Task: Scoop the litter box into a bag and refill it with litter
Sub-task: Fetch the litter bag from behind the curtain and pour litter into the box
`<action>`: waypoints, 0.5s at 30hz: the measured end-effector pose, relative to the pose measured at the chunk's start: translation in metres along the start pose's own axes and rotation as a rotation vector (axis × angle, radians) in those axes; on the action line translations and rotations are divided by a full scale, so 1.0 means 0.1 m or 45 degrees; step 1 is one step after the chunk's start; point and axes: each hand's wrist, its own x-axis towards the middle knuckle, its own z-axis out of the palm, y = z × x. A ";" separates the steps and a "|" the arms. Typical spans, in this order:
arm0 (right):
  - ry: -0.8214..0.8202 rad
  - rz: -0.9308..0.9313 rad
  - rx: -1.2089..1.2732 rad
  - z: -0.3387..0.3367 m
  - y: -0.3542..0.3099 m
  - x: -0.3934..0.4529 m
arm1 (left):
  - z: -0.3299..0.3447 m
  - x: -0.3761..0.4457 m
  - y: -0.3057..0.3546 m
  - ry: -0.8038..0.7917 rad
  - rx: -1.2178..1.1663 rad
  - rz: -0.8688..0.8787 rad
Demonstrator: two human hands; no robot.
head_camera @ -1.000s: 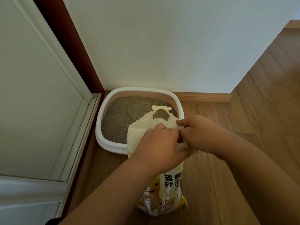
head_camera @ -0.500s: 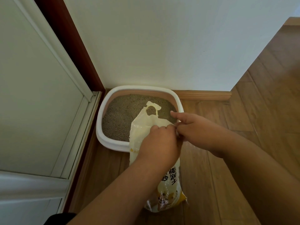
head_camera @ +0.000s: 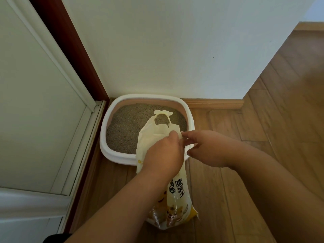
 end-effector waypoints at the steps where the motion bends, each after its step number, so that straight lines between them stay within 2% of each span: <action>1: -0.002 -0.013 -0.007 0.00 0.01 0.00 | 0.00 0.01 -0.01 -0.005 0.001 0.007; 11: -0.062 -0.063 -0.014 0.00 0.11 -0.05 | -0.19 -0.26 0.26 0.017 0.092 0.108; 15: -0.122 -0.094 0.106 -0.01 0.08 -0.09 | -0.45 -0.41 0.24 0.112 0.032 0.140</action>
